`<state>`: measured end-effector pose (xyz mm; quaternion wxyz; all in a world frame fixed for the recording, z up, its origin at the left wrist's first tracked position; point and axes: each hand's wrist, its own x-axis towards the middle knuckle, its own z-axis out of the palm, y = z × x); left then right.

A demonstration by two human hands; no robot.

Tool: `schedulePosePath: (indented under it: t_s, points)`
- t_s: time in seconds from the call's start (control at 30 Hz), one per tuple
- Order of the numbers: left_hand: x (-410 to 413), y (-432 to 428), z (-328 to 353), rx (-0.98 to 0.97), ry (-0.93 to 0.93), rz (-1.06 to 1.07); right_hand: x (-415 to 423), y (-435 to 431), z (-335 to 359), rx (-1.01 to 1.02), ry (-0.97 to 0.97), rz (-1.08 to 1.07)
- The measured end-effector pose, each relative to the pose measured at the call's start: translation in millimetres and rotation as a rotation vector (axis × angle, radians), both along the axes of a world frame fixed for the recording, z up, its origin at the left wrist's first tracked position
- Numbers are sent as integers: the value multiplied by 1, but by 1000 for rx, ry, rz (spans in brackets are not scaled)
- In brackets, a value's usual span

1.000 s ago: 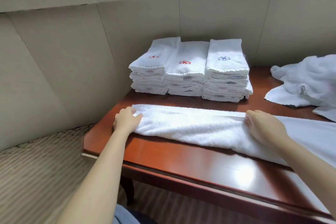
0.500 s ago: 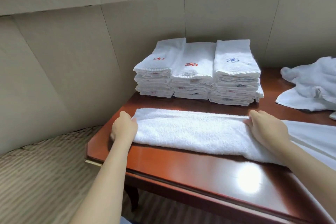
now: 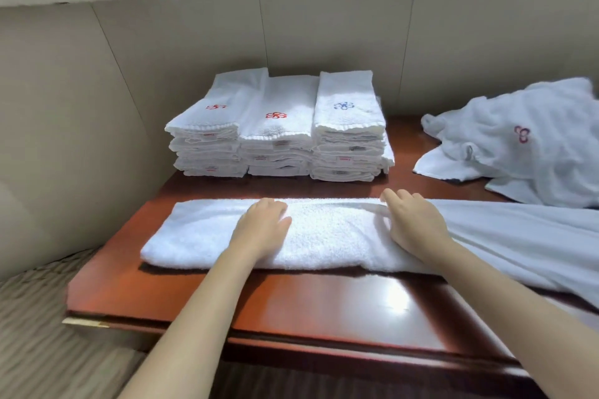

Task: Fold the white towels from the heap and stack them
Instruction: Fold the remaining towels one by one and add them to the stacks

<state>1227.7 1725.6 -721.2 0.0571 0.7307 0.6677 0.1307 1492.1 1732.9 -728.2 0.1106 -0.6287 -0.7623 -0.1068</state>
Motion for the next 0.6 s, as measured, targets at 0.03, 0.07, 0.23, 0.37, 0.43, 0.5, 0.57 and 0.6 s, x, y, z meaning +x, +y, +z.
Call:
schedulePosePath:
  t_s: [0.03, 0.07, 0.23, 0.37, 0.43, 0.5, 0.57, 0.6]
  points:
    - [17, 1, -1, -8, 2, -54, 5, -4, 2, -19, -28, -30]
    - [34, 3, -1, -11, 13, -91, 11, -7, 3, -39, -45, -68]
    - [111, 12, -1, -44, 5, -176, 68, -33, 15, -185, -71, -299]
    - [155, 13, -8, -8, 27, -206, 138, -57, 31, -242, -98, -531]
    - [165, 14, -13, 27, 43, -195, 173, -65, 37, -195, -33, -679]
    - [169, 16, -16, 43, 45, -185, 201, -68, 36, -100, 73, -792]
    - [169, 17, -17, 47, 41, -186, 218, -68, 32, 0, 130, -853]
    - [168, 17, -18, 49, 34, -187, 225, -67, 28, 43, 137, -878]
